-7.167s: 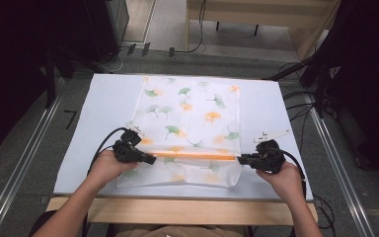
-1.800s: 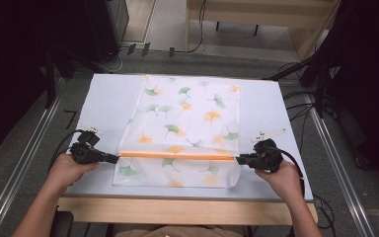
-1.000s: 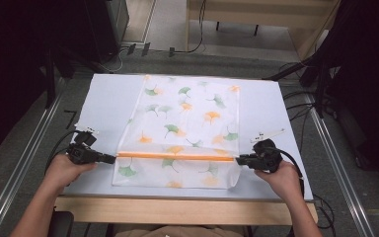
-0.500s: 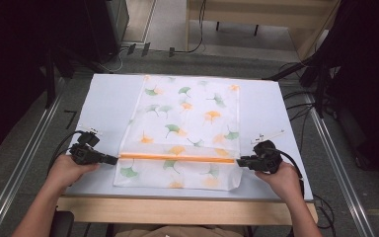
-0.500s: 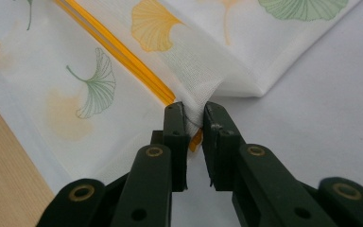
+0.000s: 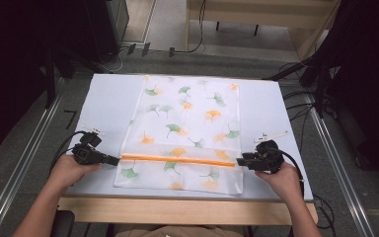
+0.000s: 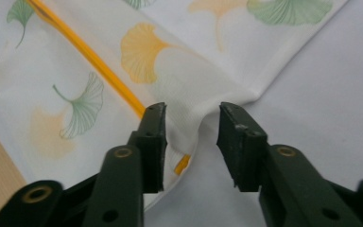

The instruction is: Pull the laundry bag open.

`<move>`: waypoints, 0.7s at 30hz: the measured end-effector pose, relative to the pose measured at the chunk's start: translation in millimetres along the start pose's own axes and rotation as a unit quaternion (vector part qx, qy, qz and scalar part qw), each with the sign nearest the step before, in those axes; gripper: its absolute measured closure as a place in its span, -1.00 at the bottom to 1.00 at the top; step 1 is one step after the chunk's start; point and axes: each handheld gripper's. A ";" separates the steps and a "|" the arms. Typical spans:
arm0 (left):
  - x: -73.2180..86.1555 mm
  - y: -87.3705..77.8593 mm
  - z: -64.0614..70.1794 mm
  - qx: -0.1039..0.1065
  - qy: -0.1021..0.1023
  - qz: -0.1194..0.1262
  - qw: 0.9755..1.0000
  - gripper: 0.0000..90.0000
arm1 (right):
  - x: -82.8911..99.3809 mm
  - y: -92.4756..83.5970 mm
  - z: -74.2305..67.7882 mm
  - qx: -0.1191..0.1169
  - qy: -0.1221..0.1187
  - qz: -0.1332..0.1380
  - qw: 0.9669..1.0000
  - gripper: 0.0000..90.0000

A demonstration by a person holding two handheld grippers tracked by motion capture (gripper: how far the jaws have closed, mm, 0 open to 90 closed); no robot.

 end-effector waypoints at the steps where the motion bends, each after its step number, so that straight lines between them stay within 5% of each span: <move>1: 0.0 0.4 -0.1 0.001 -0.002 0.001 1.000 0.99 | -0.8 -0.7 0.5 0.000 -0.001 0.010 1.000 0.32; 10: -0.1 2.0 1.3 0.008 -0.003 0.001 1.000 0.99 | -11.2 16.6 11.6 0.052 0.033 0.050 0.997 0.21; 15: -0.1 2.6 1.1 0.010 -0.004 0.002 1.000 0.99 | -13.0 33.9 17.8 0.084 0.026 0.028 0.996 0.22; 21: 0.3 2.5 1.6 0.009 -0.001 0.003 1.000 0.99 | -16.4 42.9 18.8 0.117 0.025 0.011 0.993 0.67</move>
Point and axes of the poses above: each handheld gripper's, and its own axes: y roughly forward along the jaws, x roughly out of its underside, z roughly to its right, and after that the axes turned 3 degrees about z, right-handed
